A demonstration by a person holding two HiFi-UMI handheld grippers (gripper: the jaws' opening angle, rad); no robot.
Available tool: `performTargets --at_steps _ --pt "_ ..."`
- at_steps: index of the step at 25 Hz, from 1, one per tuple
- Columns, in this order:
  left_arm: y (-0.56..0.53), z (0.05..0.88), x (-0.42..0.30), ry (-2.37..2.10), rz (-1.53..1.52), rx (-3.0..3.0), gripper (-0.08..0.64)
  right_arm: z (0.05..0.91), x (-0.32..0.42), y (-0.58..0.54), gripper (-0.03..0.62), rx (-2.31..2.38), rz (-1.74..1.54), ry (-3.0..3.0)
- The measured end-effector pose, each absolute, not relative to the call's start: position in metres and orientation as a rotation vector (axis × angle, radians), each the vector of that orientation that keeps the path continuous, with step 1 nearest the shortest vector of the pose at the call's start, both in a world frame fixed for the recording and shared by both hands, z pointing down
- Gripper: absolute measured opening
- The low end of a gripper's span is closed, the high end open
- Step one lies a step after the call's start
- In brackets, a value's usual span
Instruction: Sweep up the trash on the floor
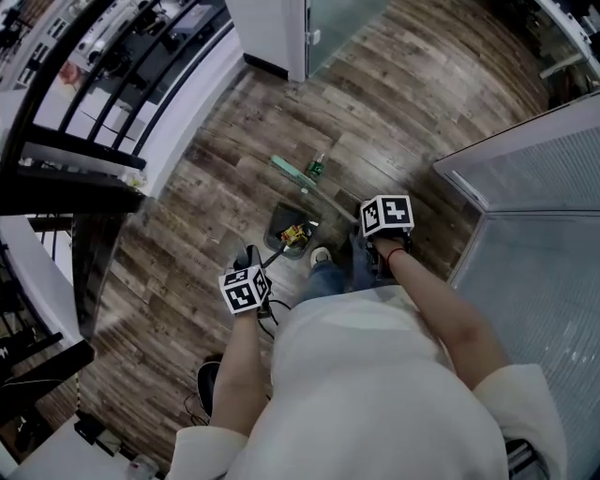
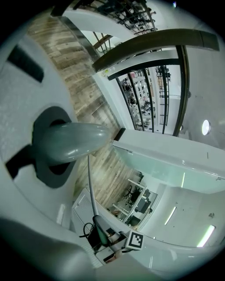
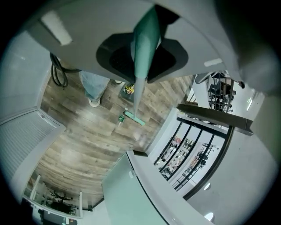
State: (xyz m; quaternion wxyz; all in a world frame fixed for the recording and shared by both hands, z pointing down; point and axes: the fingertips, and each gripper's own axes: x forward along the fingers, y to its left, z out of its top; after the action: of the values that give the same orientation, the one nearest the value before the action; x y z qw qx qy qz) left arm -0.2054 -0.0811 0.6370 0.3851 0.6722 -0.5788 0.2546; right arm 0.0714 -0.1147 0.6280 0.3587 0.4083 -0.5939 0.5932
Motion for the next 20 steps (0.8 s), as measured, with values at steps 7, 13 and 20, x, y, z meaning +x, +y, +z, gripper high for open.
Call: performTargets --at_steps 7,13,20 --pt "-0.097 0.635 -0.189 -1.481 0.648 1.702 0.018 0.627 0.098 -0.152 0.098 1.100 1.498 -1.524" --pt "-0.107 0.636 -0.179 -1.497 0.634 1.663 0.018 0.629 0.116 -0.189 0.098 1.097 1.440 -1.521" --pt "-0.123 0.635 -0.161 -1.539 0.608 1.591 0.020 0.629 0.136 -0.238 0.098 1.037 1.351 -1.530"
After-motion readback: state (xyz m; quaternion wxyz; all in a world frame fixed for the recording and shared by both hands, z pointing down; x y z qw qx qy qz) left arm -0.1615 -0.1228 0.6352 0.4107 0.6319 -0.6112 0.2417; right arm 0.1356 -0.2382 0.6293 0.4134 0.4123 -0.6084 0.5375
